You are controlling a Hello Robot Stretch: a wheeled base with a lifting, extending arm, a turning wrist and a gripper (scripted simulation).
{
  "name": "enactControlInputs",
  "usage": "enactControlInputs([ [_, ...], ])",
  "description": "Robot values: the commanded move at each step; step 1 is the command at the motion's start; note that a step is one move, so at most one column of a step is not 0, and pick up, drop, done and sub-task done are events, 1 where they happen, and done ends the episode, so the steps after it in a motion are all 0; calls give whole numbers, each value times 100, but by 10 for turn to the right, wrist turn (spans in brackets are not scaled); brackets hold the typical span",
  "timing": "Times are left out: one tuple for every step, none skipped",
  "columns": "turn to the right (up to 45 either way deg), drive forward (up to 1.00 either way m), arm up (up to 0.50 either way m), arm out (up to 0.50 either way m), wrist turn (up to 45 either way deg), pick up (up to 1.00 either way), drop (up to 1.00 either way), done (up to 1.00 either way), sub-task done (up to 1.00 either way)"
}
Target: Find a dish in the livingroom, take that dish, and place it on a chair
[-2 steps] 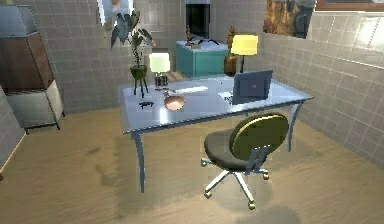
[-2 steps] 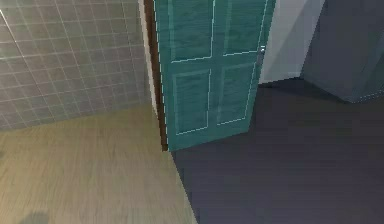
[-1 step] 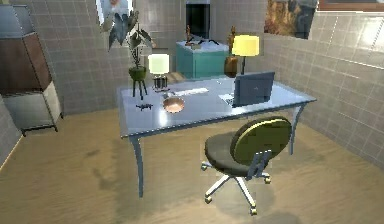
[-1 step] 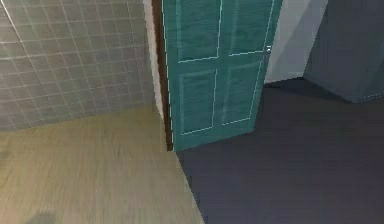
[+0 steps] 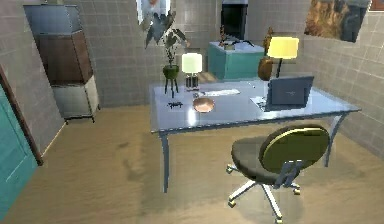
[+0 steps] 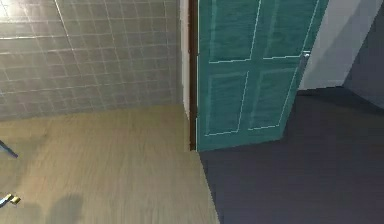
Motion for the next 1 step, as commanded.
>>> enactControlInputs([
  [0,50,0,0,0,0,0,0,0],
])
